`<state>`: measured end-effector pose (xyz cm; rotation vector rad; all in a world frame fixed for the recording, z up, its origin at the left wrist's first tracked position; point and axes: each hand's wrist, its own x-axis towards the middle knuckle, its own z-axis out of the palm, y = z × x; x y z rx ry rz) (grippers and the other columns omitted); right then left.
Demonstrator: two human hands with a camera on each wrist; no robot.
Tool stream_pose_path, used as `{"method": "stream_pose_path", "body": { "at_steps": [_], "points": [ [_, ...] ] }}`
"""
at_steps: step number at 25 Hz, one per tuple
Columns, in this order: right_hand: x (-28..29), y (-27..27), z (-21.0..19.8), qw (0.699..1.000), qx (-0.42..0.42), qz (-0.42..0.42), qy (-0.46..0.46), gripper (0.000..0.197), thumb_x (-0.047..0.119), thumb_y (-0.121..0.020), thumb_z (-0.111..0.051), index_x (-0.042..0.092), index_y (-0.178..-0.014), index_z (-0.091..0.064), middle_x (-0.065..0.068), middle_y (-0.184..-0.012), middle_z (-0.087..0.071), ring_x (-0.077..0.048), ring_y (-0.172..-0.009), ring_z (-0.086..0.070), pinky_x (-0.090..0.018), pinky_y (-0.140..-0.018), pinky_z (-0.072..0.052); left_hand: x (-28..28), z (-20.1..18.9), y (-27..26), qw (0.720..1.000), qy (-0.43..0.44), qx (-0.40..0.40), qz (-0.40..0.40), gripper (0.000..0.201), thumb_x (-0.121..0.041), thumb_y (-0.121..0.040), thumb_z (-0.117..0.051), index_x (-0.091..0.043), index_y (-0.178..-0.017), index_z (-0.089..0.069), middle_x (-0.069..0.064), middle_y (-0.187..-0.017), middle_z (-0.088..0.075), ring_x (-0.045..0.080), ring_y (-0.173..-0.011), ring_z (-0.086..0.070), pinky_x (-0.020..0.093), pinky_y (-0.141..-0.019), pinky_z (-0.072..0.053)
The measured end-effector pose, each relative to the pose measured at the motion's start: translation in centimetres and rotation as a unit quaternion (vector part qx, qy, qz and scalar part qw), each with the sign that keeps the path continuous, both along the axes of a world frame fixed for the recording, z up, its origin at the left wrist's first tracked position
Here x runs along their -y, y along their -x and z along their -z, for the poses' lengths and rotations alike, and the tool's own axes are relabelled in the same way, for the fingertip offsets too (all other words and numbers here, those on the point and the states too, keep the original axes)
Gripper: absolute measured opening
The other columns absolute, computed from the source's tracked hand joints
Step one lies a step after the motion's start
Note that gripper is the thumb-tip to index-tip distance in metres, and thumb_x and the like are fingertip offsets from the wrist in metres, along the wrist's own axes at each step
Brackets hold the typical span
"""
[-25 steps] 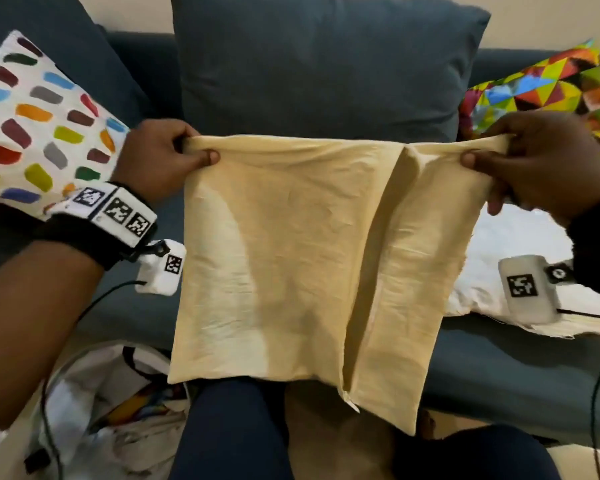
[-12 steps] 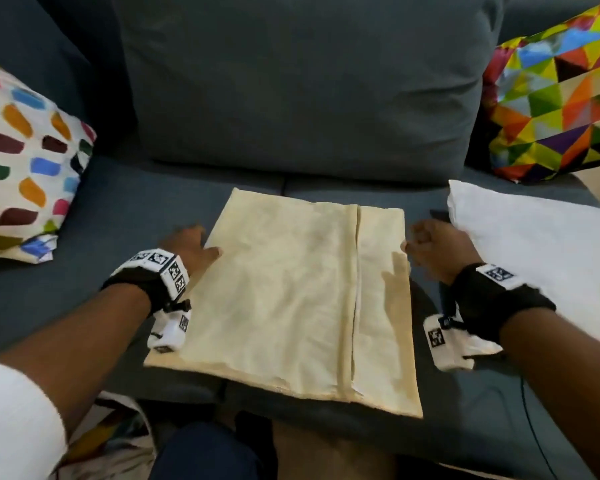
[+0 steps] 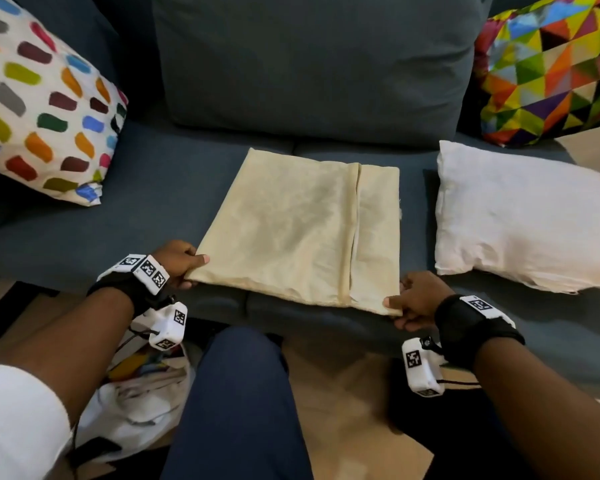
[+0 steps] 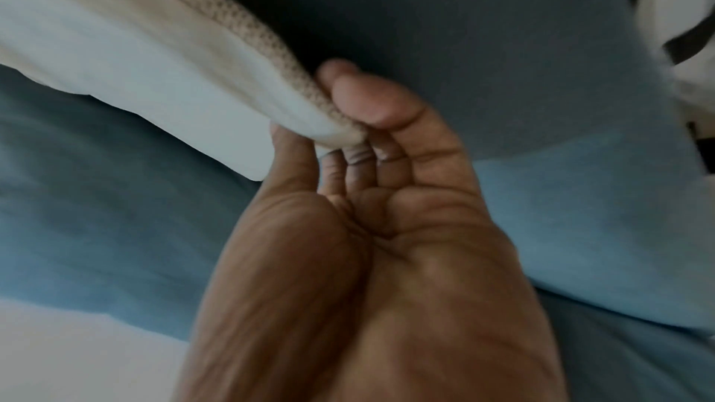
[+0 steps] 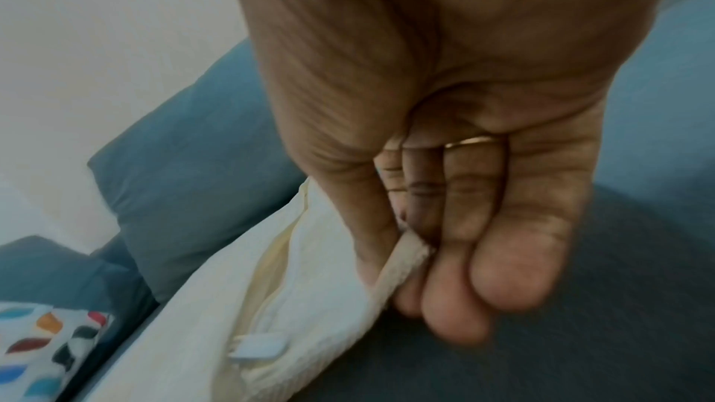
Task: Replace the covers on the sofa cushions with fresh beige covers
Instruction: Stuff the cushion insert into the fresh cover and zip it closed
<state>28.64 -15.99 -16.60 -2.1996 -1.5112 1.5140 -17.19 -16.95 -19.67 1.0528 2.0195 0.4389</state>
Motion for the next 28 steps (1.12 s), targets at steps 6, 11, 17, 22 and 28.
{"method": "stream_pose_path", "body": {
  "at_steps": [6,11,17,22,28],
  "points": [
    [1.5,-1.2,-0.7,0.998,0.009,0.024,-0.058,0.015,0.013,-0.09,-0.068,0.009,-0.087,-0.054,-0.013,-0.073,-0.07,-0.025,-0.053,-0.065,-0.035,-0.054,-0.057,0.7,-0.4,0.8,0.983,0.025,-0.158,0.084,0.024,-0.017,-0.086,-0.075,-0.011,-0.074,-0.055,0.015,-0.07,-0.062,0.026,-0.056,-0.057,0.028,-0.057,-0.045],
    [-2.3,-7.2,-5.9,0.923,0.125,-0.034,-0.361,0.009,0.021,-0.085,-0.071,0.018,-0.094,-0.069,0.002,-0.094,-0.068,-0.026,-0.096,-0.066,-0.034,-0.082,-0.051,-4.5,-6.7,-5.3,0.931,-0.043,-0.321,0.169,0.029,-0.044,-0.086,-0.071,-0.022,-0.072,-0.058,0.006,-0.088,-0.068,0.025,-0.081,-0.06,0.033,-0.074,-0.046],
    [-5.0,-12.9,-4.0,0.844,0.425,-0.239,-0.224,0.133,0.048,-0.068,-0.082,0.045,-0.15,0.023,0.002,-0.16,0.033,-0.029,-0.15,0.023,-0.077,-0.107,0.001,-7.3,-7.2,-20.6,0.942,-0.102,-0.22,0.233,0.03,-0.052,-0.091,-0.061,-0.025,-0.102,-0.064,0.001,-0.108,-0.067,0.025,-0.101,-0.061,0.034,-0.083,-0.046],
    [-6.7,-14.0,-2.4,0.831,0.422,-0.219,-0.29,0.08,0.035,-0.099,-0.05,0.049,-0.153,0.007,0.005,-0.165,0.021,-0.027,-0.152,0.016,-0.077,-0.109,-0.011,-8.6,-3.5,-25.4,0.951,-0.078,-0.198,0.222,0.079,-0.066,-0.077,-0.068,-0.02,-0.137,-0.044,0.008,-0.132,-0.053,0.03,-0.118,-0.057,0.042,-0.096,-0.049],
    [-8.4,-11.6,-6.0,0.874,0.221,-0.057,-0.43,0.087,-0.002,-0.095,-0.049,0.063,-0.146,-0.022,0.023,-0.163,-0.013,-0.021,-0.154,-0.004,-0.076,-0.112,-0.007,-8.8,-1.6,-27.6,0.936,-0.176,-0.175,0.249,0.072,-0.017,-0.086,-0.056,-0.042,-0.146,-0.023,0.005,-0.118,-0.048,0.028,-0.09,-0.058,0.039,-0.08,-0.052]
  ]
}}
